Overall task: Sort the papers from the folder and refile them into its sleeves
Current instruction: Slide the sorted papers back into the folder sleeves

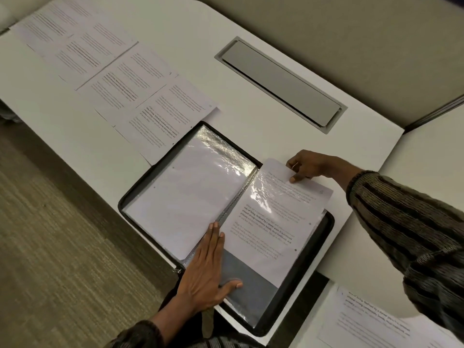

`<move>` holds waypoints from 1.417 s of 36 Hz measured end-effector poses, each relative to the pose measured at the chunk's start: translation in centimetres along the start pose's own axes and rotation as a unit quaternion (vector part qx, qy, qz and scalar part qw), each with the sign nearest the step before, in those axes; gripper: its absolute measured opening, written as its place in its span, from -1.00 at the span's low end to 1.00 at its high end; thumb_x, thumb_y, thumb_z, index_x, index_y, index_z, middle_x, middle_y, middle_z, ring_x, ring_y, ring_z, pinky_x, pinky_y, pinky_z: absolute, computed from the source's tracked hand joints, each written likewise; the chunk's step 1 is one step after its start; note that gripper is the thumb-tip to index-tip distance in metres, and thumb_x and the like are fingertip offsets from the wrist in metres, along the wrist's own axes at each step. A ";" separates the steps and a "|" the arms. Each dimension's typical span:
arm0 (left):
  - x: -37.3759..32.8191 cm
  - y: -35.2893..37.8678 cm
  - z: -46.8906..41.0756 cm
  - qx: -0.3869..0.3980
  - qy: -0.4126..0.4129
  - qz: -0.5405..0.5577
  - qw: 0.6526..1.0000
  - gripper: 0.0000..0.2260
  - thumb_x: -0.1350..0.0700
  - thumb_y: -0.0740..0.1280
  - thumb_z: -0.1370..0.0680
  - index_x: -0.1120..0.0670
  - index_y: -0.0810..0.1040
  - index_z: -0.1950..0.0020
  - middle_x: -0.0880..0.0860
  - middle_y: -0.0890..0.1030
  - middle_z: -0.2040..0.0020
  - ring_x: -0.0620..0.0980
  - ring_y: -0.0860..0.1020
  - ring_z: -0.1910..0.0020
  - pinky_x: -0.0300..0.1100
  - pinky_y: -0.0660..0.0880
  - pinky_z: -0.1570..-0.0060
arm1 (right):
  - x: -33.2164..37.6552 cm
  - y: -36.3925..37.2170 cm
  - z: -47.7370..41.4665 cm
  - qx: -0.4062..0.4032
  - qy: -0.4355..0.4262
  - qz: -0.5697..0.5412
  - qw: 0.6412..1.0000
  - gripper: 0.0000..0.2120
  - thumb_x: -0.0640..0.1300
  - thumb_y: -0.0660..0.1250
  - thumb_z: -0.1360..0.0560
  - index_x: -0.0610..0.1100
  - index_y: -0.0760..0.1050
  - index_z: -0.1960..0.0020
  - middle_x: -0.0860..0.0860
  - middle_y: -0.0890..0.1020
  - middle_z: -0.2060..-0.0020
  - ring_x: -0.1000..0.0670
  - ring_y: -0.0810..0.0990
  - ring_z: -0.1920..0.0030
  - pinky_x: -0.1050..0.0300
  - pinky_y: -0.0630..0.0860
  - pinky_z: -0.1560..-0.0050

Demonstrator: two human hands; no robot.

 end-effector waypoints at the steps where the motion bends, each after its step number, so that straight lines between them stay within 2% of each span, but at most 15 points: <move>1: 0.0 0.0 0.0 0.000 -0.001 0.000 1.000 0.13 -0.51 0.25 -0.55 0.25 -0.18 -0.71 0.21 -0.23 -0.72 0.18 -0.17 -0.72 0.10 -0.01 -0.62 | 0.2 0.2 0.1 -0.002 0.000 -0.002 1.000 -0.81 -0.23 0.63 -0.43 -0.05 0.72 0.02 -0.13 0.75 0.01 -0.10 0.67 0.06 -0.20 0.67 -0.10; 6: 0.1 0.0 0.2 -0.003 0.000 0.005 1.000 0.12 -0.51 0.27 -0.55 0.24 -0.17 -0.71 0.20 -0.23 -0.72 0.17 -0.17 -0.72 0.09 -0.01 -0.63 | 0.6 0.4 1.1 -0.051 -0.012 -0.032 0.998 -0.82 -0.22 0.65 -0.38 -0.11 0.72 0.06 -0.10 0.72 0.14 -0.05 0.62 0.15 -0.05 0.60 0.03; 8: 0.1 0.0 0.3 -0.003 0.004 0.006 1.000 0.12 -0.50 0.27 -0.55 0.25 -0.17 -0.71 0.21 -0.23 -0.72 0.17 -0.17 -0.72 0.10 0.00 -0.63 | 0.6 0.3 1.5 -0.082 -0.012 -0.048 0.995 -0.77 -0.12 0.68 -0.37 -0.12 0.72 0.03 -0.08 0.72 0.14 -0.03 0.63 0.14 0.00 0.59 0.02; 11: 0.3 0.0 0.8 -0.003 0.010 0.007 1.000 0.13 -0.50 0.28 -0.55 0.26 -0.15 -0.71 0.22 -0.22 -0.72 0.19 -0.16 -0.72 0.11 0.00 -0.63 | 0.5 -0.5 2.2 -0.165 -0.011 -0.089 0.982 -0.68 0.02 0.66 -0.39 -0.13 0.70 -0.02 0.01 0.67 0.16 0.04 0.57 0.13 0.15 0.46 0.15; 14: 0.4 0.0 1.5 -0.001 0.016 0.004 1.000 0.13 -0.50 0.28 -0.54 0.26 -0.16 -0.71 0.23 -0.22 -0.72 0.19 -0.16 -0.72 0.10 -0.01 -0.63 | 0.6 -0.2 2.9 -0.208 -0.011 -0.107 0.972 -0.59 0.10 0.70 -0.31 -0.09 0.67 -0.01 0.02 0.65 0.16 0.02 0.59 0.12 0.15 0.43 0.15; 20: 1.1 0.2 3.0 0.006 0.030 -0.002 1.000 0.13 -0.51 0.28 -0.54 0.25 -0.12 -0.71 0.23 -0.19 -0.73 0.17 -0.12 -0.72 0.05 -0.04 -0.63 | 1.7 2.3 3.5 -0.232 0.002 -0.026 0.972 -0.36 0.14 0.73 -0.22 -0.02 0.56 -0.17 0.02 0.61 -0.02 -0.03 0.55 -0.05 0.07 0.43 -0.02; 25: 1.7 0.4 3.7 0.024 0.028 -0.001 0.999 0.12 -0.54 0.26 -0.53 0.19 -0.14 -0.73 0.16 -0.21 -0.73 0.11 -0.15 -0.72 -0.03 -0.15 -0.67 | 1.6 4.0 3.9 -0.276 -0.002 -0.027 0.961 -0.32 0.06 0.72 -0.25 0.06 0.46 -0.25 0.03 0.59 0.04 -0.07 0.55 -0.04 -0.01 0.48 -0.07; 29: 1.9 0.2 4.0 0.037 0.037 -0.005 0.999 0.10 -0.53 0.25 -0.54 0.15 -0.19 -0.73 0.12 -0.24 -0.73 0.08 -0.19 -0.72 0.14 -0.11 -0.61 | 2.1 5.0 4.0 -0.256 -0.019 -0.045 0.965 -0.49 -0.07 0.56 -0.49 0.01 0.43 -0.35 0.07 0.59 0.18 -0.08 0.54 -0.02 0.07 0.35 0.03; 32: 2.0 0.4 4.0 0.047 0.043 -0.008 0.998 0.10 -0.54 0.22 -0.54 0.15 -0.19 -0.73 0.14 -0.24 -0.73 0.10 -0.19 -0.72 0.15 -0.08 -0.61 | 2.3 5.3 4.1 -0.246 -0.013 -0.059 0.968 -0.51 0.03 0.47 -0.59 -0.04 0.37 -0.42 -0.02 0.66 0.01 -0.06 0.54 -0.08 0.05 0.37 -0.04; 35: 2.2 0.7 4.0 0.057 0.042 -0.018 0.997 0.10 -0.55 0.20 -0.54 0.15 -0.19 -0.73 0.14 -0.24 -0.73 0.11 -0.20 -0.72 0.16 -0.03 -0.62 | 2.8 5.3 4.6 -0.265 -0.002 -0.068 0.962 -0.28 0.15 0.63 -0.40 -0.01 0.35 -0.40 0.00 0.63 0.05 -0.06 0.57 -0.02 0.02 0.43 -0.01; 37: 2.4 1.0 3.9 0.066 0.039 -0.018 0.997 0.10 -0.57 0.18 -0.53 0.11 -0.24 -0.73 0.12 -0.28 -0.73 0.09 -0.23 -0.71 0.15 -0.04 -0.63 | 3.2 5.6 4.7 -0.274 0.005 -0.057 0.960 -0.18 0.07 0.71 -0.30 0.01 0.33 -0.40 0.01 0.61 0.01 -0.05 0.57 -0.02 0.00 0.49 -0.03; 40: 2.3 0.7 3.9 0.076 0.044 -0.025 0.996 0.11 -0.58 0.14 -0.54 0.12 -0.28 -0.72 0.10 -0.34 -0.71 0.08 -0.29 -0.70 0.11 -0.08 -0.65 | 3.4 5.9 4.4 -0.285 0.007 -0.068 0.956 -0.20 -0.09 0.71 -0.30 0.01 0.35 -0.39 0.07 0.63 0.07 -0.06 0.61 -0.02 0.02 0.49 -0.01; 44: 2.1 -0.1 4.0 0.096 0.056 -0.039 0.993 0.10 -0.60 0.06 -0.54 0.12 -0.38 -0.68 0.08 -0.48 -0.66 0.04 -0.42 -0.66 0.04 -0.24 -0.64 | 3.8 6.4 4.1 -0.273 0.000 -0.075 0.959 -0.33 -0.18 0.60 -0.42 -0.04 0.37 -0.44 0.13 0.61 0.19 -0.09 0.62 -0.07 0.05 0.45 -0.01; 47: 2.4 -0.2 3.9 0.115 0.057 -0.052 0.990 0.09 -0.62 0.00 -0.53 0.10 -0.42 -0.66 0.06 -0.53 -0.63 0.01 -0.46 -0.64 0.00 -0.25 -0.65 | 4.1 6.6 4.2 -0.247 0.004 -0.073 0.966 -0.38 -0.12 0.57 -0.47 -0.04 0.38 -0.44 0.04 0.62 0.11 -0.13 0.60 -0.12 0.06 0.41 0.00; 51: 2.6 -0.2 3.8 0.135 0.067 -0.066 0.986 0.07 -0.61 -0.02 -0.54 0.09 -0.45 -0.65 0.05 -0.56 -0.61 -0.01 -0.49 -0.62 -0.06 -0.31 -0.62 | 3.8 6.5 4.7 -0.255 0.032 -0.100 0.961 -0.16 0.06 0.71 -0.30 0.01 0.36 -0.46 0.03 0.57 -0.01 -0.07 0.53 -0.12 -0.03 0.49 -0.19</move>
Point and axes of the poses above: each hand's wrist, its own z-axis away from the middle knuckle, its own y-axis out of the palm, x = y × z, the point moved 9 cm from there along -z, towards the middle knuckle
